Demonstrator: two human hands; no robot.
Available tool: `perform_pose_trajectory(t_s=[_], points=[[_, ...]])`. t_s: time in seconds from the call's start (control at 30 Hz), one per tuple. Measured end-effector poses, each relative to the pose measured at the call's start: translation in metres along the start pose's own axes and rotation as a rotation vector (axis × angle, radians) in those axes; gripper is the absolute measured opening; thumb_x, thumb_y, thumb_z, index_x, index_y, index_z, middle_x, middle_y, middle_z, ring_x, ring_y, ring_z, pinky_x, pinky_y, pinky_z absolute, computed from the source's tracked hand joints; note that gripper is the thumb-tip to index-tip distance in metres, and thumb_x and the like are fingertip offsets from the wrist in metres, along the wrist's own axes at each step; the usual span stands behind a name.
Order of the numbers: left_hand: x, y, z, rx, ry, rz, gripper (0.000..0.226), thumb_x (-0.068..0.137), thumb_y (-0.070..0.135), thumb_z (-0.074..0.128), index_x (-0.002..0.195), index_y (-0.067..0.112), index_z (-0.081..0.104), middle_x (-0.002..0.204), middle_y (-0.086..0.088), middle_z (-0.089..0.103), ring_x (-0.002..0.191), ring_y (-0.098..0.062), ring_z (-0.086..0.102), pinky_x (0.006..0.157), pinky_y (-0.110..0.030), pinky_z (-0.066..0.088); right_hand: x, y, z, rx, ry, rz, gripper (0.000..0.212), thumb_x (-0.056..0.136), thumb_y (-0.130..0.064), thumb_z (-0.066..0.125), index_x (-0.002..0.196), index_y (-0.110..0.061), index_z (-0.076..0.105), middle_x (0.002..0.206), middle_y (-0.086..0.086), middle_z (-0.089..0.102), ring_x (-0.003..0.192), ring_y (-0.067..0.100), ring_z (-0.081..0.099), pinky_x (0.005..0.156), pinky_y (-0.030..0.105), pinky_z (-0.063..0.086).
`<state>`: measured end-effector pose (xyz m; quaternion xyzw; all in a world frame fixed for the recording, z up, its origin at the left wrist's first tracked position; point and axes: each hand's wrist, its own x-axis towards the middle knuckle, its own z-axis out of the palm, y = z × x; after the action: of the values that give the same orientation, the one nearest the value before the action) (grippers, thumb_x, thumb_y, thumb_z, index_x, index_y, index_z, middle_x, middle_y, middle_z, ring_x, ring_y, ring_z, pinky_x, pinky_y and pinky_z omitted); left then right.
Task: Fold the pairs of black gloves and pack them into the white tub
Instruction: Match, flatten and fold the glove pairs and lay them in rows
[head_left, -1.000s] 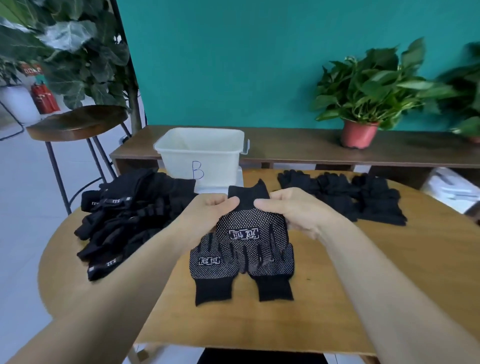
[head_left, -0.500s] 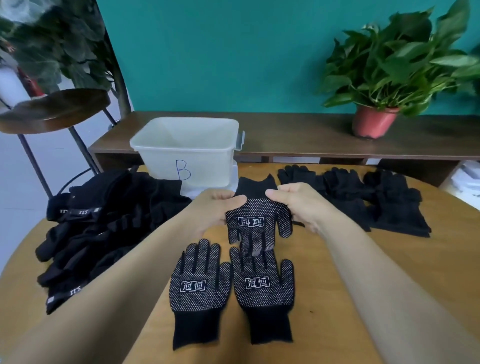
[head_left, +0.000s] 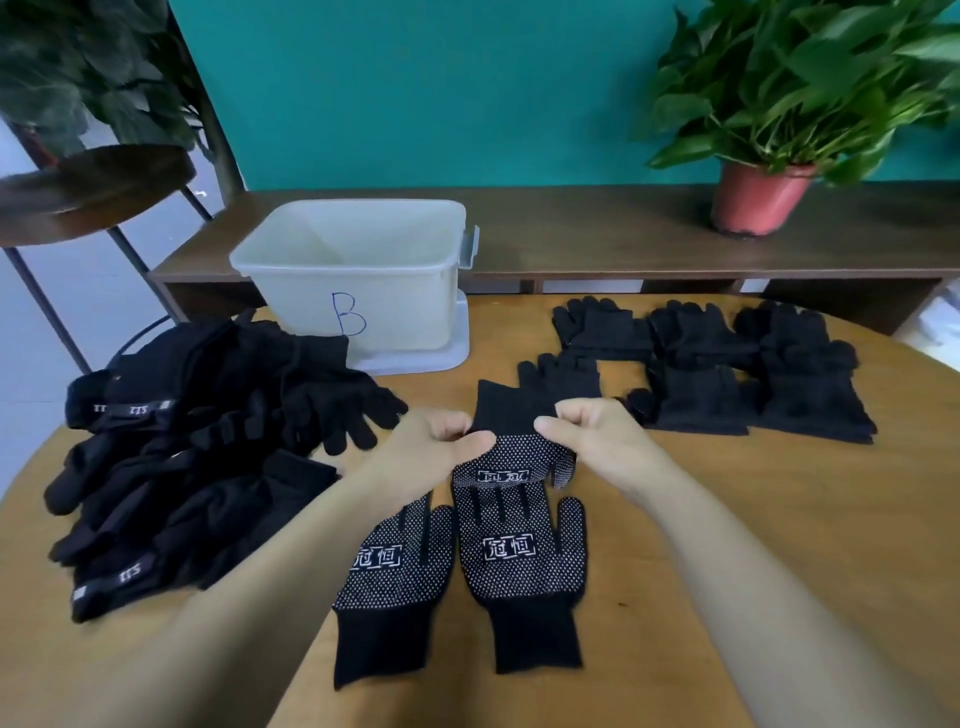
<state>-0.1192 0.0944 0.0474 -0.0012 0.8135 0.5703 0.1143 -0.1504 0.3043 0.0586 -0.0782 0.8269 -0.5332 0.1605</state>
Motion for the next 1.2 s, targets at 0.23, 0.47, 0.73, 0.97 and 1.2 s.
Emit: perform_pose_trajectory(t_s=[0.23, 0.47, 0.73, 0.97, 1.2], points=[[-0.054, -0.043, 0.03, 0.375, -0.008, 0.2, 0.028, 0.086, 0.047, 0.06, 0.091, 0.021, 0.071, 0.087, 0.015, 0.072, 0.085, -0.002, 0.064, 0.096, -0.031, 0.047, -0.072, 0.056, 0.019, -0.221, 0.048, -0.065, 0.031, 0.085, -0.042, 0.064, 0.081, -0.011, 0.066, 0.082, 0.001, 0.071, 0.078, 0.019, 0.064, 0.076, 0.043, 0.053], [-0.075, -0.086, 0.056, 0.745, 0.252, 0.535, 0.03, 0.081, 0.053, 0.058, 0.089, 0.029, 0.075, 0.106, 0.023, 0.068, 0.114, 0.002, 0.049, 0.109, -0.027, 0.019, -0.111, 0.09, 0.049, -0.468, 0.244, -0.3, 0.027, 0.09, -0.019, 0.071, 0.113, -0.032, 0.074, 0.122, -0.026, 0.061, 0.125, -0.018, 0.039, 0.1, 0.004, 0.029], [-0.081, -0.09, 0.06, 0.772, 0.301, 0.559, 0.024, 0.083, 0.05, 0.057, 0.09, 0.033, 0.073, 0.107, 0.022, 0.065, 0.105, -0.003, 0.057, 0.105, -0.031, 0.024, -0.122, 0.102, 0.063, -0.619, 0.268, -0.479, 0.046, 0.069, 0.002, 0.081, 0.105, -0.027, 0.077, 0.124, -0.009, 0.067, 0.124, 0.0, 0.052, 0.096, 0.017, 0.047], [-0.091, -0.091, 0.055, 0.859, 0.261, 0.596, 0.02, 0.075, 0.028, 0.07, 0.093, 0.036, 0.068, 0.108, 0.022, 0.065, 0.107, -0.004, 0.058, 0.111, -0.046, 0.022, -0.119, 0.106, 0.065, -0.472, 0.339, -0.408, 0.045, 0.076, 0.01, 0.071, 0.103, -0.026, 0.077, 0.122, -0.012, 0.067, 0.124, -0.001, 0.053, 0.101, 0.024, 0.046], [-0.094, -0.087, 0.056, 0.932, 0.287, 0.686, 0.024, 0.081, 0.026, 0.051, 0.088, 0.032, 0.073, 0.093, 0.019, 0.066, 0.092, -0.009, 0.062, 0.106, -0.049, 0.028, -0.115, 0.106, 0.062, -0.582, 0.358, -0.469, 0.045, 0.068, 0.013, 0.078, 0.093, -0.024, 0.078, 0.112, -0.006, 0.073, 0.115, 0.007, 0.062, 0.085, 0.022, 0.056]])
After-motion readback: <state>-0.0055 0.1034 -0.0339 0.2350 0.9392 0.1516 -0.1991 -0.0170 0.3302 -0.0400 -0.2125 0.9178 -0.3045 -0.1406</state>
